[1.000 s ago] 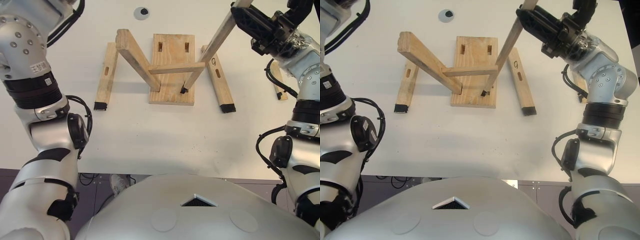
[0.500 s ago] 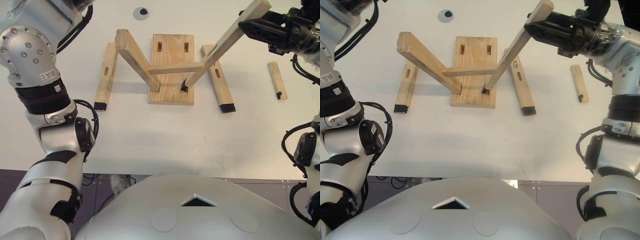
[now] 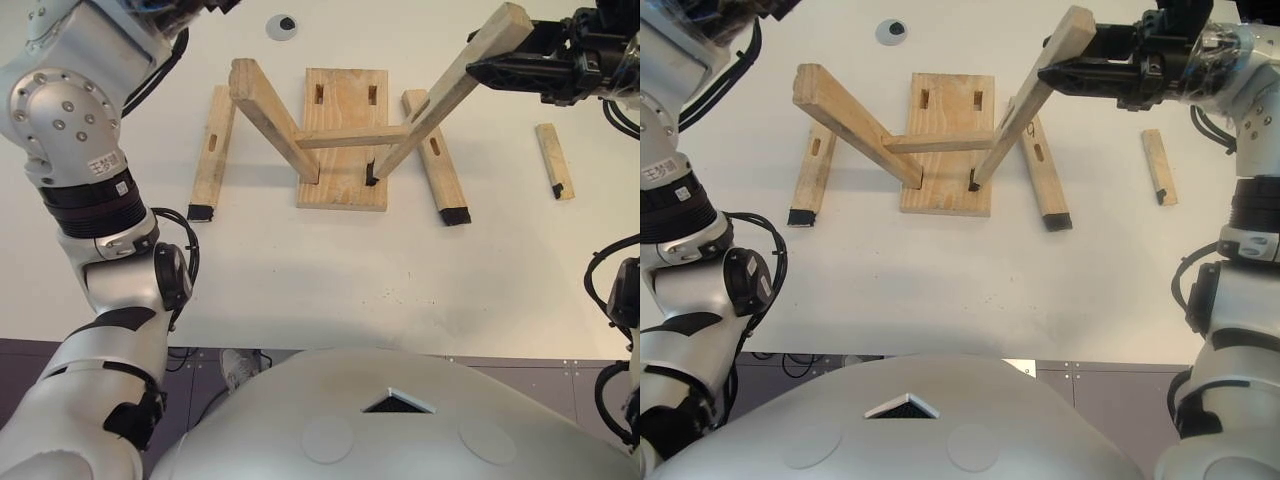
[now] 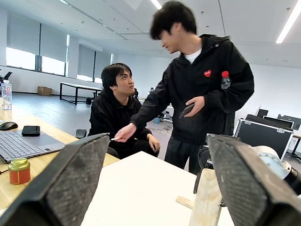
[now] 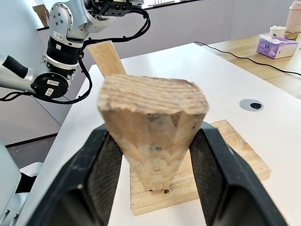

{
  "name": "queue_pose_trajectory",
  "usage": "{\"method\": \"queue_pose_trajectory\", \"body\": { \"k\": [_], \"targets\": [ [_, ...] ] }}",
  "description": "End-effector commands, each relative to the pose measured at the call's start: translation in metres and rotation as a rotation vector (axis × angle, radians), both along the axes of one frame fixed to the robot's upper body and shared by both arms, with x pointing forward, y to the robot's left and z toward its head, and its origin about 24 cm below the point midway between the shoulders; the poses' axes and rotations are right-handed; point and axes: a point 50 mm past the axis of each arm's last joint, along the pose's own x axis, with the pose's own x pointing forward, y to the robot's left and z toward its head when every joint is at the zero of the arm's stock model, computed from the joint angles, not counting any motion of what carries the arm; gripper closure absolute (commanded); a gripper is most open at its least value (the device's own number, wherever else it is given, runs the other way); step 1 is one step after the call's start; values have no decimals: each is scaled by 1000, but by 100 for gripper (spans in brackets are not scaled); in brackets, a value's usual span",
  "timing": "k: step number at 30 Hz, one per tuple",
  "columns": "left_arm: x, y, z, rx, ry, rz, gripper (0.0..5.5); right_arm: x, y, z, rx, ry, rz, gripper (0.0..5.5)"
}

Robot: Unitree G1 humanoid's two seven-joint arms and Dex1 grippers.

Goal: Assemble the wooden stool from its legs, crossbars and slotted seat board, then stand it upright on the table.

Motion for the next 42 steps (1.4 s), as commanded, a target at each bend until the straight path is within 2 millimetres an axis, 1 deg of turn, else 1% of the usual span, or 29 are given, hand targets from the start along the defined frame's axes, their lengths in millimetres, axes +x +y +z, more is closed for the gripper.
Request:
{"method": "queue_pose_trajectory", "body": {
  "k": [1, 3, 7, 12, 15, 18, 23, 25, 27, 29, 30, 32, 34, 35, 39, 42],
  "targets": [
    [-2, -2, -3, 17, 17, -4, 173, -1, 0, -6, -104, -21, -5, 348],
    [-2, -2, -3, 39, 17, -6, 173, -4, 3, -6, -135, -51, 16, 348],
    [-3, -3, -4, 141, 12, -13, 173, -12, 11, -4, -148, -90, 57, 348],
    [-4, -5, -3, 187, 12, -26, 173, -19, 17, -6, -168, -112, 84, 348],
    [-12, -11, -5, 311, 14, -86, 173, -23, 18, -6, -170, -117, 86, 348],
    [-21, -12, -6, 447, 20, -154, 173, -27, 18, -11, -193, -132, 83, 348],
    [-16, -17, -7, 549, 59, -95, 173, -34, 28, -21, -230, -158, 90, 348],
    [-16, -21, -13, 623, 36, -64, 202, -36, 32, -23, -227, -155, 87, 348],
    [-20, -26, -18, 707, -3, -48, 250, -37, 35, -26, -227, -148, 81, 348],
    [-23, -30, -20, 772, -42, -25, 278, -37, 37, -25, -216, -135, 65, 348],
    [-22, -32, -21, 807, -62, 8, 293, -36, 37, -24, -210, -127, 58, 348],
    [-16, -33, -24, 936, -140, 148, 326, -36, 38, -24, -212, -108, 57, 348],
    [-16, -38, -28, 1017, -204, 203, 352, -37, 39, -25, -227, -91, 58, 348],
    [-19, -42, -32, 1042, -223, 199, 362, -37, 40, -26, -236, -82, 58, 348],
    [-29, -56, -58, 1173, -271, 162, 427, -32, 48, -25, -225, -48, 28, 348],
    [-28, -52, -86, 1297, -242, 172, 477, -31, 57, -24, -225, -37, 27, 348]
  ]
}}
